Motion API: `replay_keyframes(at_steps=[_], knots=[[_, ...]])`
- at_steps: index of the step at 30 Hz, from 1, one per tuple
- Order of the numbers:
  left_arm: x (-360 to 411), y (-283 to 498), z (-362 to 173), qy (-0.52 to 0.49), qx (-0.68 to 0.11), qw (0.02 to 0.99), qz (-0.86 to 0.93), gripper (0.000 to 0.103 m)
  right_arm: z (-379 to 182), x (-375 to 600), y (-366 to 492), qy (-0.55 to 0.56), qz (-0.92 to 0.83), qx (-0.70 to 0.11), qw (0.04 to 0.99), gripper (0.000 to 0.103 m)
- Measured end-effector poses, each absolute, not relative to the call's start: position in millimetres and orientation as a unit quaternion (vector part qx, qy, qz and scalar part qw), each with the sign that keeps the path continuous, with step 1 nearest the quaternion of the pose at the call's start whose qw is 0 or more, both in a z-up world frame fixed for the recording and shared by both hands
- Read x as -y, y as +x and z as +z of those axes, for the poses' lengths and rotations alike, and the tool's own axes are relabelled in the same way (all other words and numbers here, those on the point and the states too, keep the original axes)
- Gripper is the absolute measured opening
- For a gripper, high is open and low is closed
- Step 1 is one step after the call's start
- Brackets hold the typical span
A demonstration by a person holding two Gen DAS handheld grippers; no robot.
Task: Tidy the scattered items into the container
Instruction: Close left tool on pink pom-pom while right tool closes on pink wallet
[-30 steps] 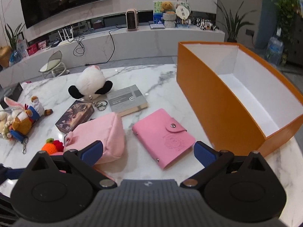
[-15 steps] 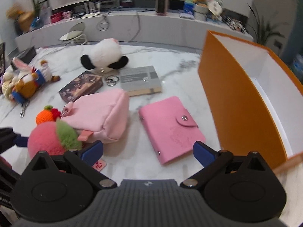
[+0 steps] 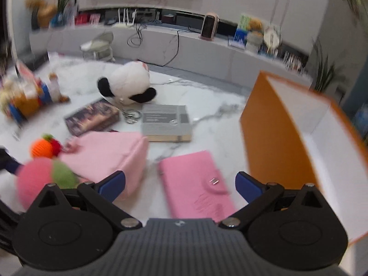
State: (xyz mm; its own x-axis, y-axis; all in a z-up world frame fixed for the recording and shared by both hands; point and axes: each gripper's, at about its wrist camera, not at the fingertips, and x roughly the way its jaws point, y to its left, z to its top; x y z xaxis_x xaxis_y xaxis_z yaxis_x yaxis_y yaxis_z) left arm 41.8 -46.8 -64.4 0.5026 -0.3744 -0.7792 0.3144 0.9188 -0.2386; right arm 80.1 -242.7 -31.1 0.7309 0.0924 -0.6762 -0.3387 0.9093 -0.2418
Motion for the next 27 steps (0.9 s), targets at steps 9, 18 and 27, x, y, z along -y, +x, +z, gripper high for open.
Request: replay_keyframes(at_steps=[9,18,27], knots=[[34,48,-65,-0.074,-0.458,0.862,-0.204,0.089,-46,246,114,-0.189,0.143,-0.399,0.886,0.097],[38,49,-65,-0.051,-0.453,0.867,-0.201,0.081,-62,254,126,-0.167,0.144,-0.443,0.869,0.094],[34,53,-65,-0.032,-0.443,0.876,-0.189,0.075,-75,253,130,-0.167,0.138,-0.455,0.863,0.098]])
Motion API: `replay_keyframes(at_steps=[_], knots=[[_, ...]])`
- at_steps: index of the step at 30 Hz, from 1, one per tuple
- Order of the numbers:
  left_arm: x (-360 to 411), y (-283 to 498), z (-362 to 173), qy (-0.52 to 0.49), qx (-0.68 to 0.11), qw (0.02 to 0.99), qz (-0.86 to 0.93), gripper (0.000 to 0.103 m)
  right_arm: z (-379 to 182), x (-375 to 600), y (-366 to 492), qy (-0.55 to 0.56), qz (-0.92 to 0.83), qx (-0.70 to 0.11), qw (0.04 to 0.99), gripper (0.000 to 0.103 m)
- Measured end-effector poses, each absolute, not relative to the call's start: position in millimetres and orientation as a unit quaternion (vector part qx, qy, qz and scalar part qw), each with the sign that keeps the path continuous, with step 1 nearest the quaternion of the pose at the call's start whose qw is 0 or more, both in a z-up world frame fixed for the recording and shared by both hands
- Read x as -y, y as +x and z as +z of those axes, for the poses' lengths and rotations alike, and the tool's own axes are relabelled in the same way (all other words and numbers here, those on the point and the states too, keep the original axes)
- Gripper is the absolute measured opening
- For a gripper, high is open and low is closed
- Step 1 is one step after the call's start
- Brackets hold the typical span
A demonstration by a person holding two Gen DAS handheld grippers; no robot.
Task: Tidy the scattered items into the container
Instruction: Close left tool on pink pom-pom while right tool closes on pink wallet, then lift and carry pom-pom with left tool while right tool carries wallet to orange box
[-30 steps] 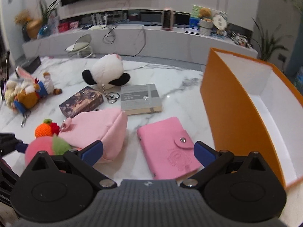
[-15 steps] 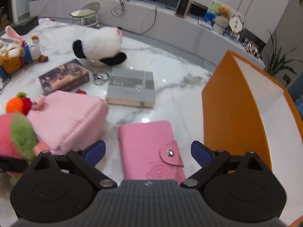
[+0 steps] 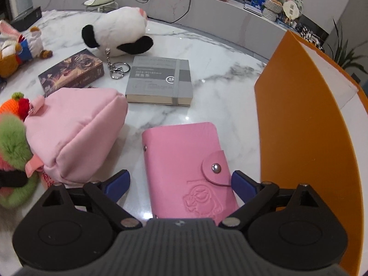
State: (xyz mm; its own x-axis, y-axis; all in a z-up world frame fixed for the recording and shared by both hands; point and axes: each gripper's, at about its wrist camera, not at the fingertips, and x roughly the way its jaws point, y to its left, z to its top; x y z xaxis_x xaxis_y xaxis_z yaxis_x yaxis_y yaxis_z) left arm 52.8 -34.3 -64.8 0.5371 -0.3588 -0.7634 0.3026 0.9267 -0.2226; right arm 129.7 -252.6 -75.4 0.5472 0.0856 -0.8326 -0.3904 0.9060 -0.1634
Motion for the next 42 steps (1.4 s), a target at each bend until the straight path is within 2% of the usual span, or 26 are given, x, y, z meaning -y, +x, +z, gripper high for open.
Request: replay_keyframes(at_steps=[8,17,20,22,25,31,42], knots=[[30,56,-65,-0.045,-0.439,0.877,-0.19,0.076,-80,261,141,-0.126,0.139,-0.46,0.868,0.103],[29,57,-67,-0.046,-0.432,0.88,-0.192,0.08,-83,264,147,-0.088,0.146,-0.485,0.858,0.102],[28,58,-67,-0.054,-0.434,0.879,-0.19,0.08,-80,262,146,-0.092,0.148,-0.489,0.854,0.097],[28,58,-66,-0.056,-0.437,0.877,-0.191,0.074,-76,262,144,-0.091,0.15,-0.486,0.856,0.085],[28,58,-65,-0.055,-0.439,0.876,-0.192,0.066,-76,260,143,-0.096,0.152,-0.491,0.853,0.085],[26,58,-63,-0.063,-0.434,0.875,-0.203,0.057,-71,260,139,-0.098,0.156,-0.495,0.849,0.084],[28,52,-49,-0.069,-0.421,0.878,-0.217,0.055,-41,265,130,-0.079,0.161,-0.468,0.866,0.083]])
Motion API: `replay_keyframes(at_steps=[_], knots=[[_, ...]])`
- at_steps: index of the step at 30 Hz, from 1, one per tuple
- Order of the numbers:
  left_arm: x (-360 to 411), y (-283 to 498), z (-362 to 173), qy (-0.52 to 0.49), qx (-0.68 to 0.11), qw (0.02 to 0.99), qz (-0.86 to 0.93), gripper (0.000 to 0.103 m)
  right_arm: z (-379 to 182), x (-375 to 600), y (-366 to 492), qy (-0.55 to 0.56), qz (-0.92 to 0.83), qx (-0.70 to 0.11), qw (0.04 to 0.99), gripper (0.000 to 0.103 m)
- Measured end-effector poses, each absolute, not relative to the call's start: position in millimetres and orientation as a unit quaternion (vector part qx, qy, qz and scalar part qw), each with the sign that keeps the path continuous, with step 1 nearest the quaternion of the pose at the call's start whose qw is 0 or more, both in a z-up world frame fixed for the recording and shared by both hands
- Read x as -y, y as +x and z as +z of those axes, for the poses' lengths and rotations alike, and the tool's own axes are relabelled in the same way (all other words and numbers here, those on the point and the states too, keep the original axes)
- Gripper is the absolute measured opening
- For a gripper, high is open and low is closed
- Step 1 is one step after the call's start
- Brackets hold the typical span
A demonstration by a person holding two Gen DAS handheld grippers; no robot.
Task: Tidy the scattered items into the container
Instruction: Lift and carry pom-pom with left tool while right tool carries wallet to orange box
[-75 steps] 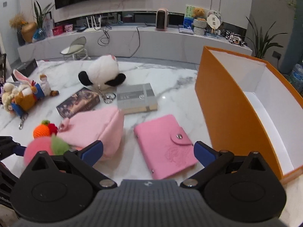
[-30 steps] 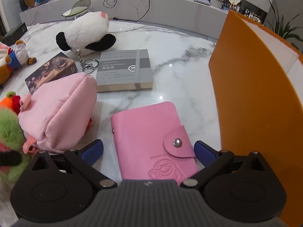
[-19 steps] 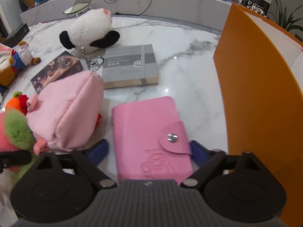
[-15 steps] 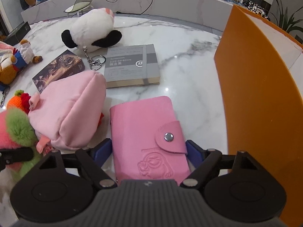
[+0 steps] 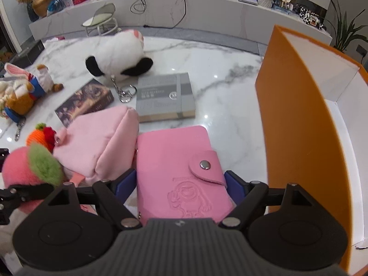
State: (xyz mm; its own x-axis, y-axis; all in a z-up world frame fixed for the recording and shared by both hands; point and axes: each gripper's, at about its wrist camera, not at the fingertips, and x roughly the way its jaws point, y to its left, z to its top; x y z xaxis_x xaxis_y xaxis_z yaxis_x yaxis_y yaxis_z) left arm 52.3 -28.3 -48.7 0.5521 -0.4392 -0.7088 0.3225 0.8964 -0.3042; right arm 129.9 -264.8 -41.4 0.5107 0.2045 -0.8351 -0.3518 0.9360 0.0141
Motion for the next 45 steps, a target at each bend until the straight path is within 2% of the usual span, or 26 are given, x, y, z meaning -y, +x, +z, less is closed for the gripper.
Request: replay_keyframes(at_steps=[27,34,45], knots=[[58,38,28,-0.048,-0.346,0.917,-0.191,0.054,40,284,94,-0.022,0.197,-0.371,0.907,0.083],[80,51,43,-0.045,-0.326,0.924,-0.194,0.054,76,323,95,0.006,0.173,-0.327,0.929,0.083],[112,67,40,-0.039,-0.317,0.924,-0.21,0.054,98,374,126,0.006,0.113,-0.311,0.944,0.083]])
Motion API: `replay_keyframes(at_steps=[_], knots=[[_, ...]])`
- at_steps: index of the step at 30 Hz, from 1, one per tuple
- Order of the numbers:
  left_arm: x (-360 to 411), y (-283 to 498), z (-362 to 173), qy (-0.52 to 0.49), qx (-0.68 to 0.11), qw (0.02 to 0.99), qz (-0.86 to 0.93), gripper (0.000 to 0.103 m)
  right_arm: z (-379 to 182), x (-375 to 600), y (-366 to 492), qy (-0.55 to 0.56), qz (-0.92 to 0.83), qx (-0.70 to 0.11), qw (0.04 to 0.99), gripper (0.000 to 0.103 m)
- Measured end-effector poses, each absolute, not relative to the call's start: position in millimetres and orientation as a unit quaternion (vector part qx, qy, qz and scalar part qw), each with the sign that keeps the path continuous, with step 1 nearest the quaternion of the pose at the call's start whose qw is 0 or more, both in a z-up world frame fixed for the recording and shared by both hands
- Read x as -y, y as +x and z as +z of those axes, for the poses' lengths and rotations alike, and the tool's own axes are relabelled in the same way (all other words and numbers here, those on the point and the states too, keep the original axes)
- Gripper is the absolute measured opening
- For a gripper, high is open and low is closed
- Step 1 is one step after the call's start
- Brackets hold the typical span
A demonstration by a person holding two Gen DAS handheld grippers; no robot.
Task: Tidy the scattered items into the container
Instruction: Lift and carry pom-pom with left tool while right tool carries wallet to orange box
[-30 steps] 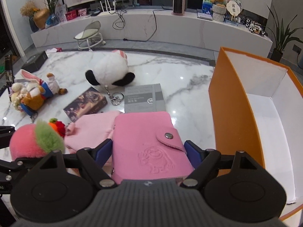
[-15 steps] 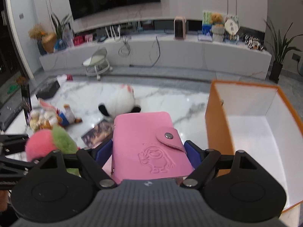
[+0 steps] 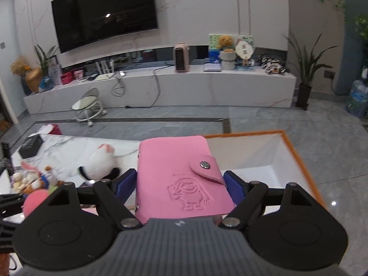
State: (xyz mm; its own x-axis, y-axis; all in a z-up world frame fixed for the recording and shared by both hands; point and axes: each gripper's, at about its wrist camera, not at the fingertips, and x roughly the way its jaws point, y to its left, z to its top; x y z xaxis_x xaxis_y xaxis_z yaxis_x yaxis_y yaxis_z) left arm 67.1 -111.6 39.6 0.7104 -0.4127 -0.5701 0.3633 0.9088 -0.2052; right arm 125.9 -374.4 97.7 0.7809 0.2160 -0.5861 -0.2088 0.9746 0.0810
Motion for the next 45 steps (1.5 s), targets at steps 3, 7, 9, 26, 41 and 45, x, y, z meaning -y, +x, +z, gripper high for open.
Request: replay_keyframes(at_steps=[3,7,9,26,41,45], knots=[[118,71,36,-0.031,-0.318,0.923,-0.212,0.054,96,390,132,0.023,0.096,-0.306,0.947,0.083],[129,77,31,-0.026,-0.327,0.92,-0.215,0.054,82,412,137,0.052,0.081,-0.318,0.943,0.083],[137,80,33,-0.019,-0.33,0.919,-0.216,0.053,77,420,139,0.059,0.072,-0.322,0.942,0.083],[196,114,60,-0.056,-0.313,0.92,-0.227,0.027,70,465,133,0.085,0.035,-0.323,0.942,0.083],[224,128,-40,0.02,-0.409,0.891,-0.198,0.083,73,475,133,0.11,0.036,-0.314,0.942,0.083],[229,132,-55,0.03,-0.424,0.885,-0.187,0.083,70,475,134,0.107,0.035,-0.319,0.941,0.083]])
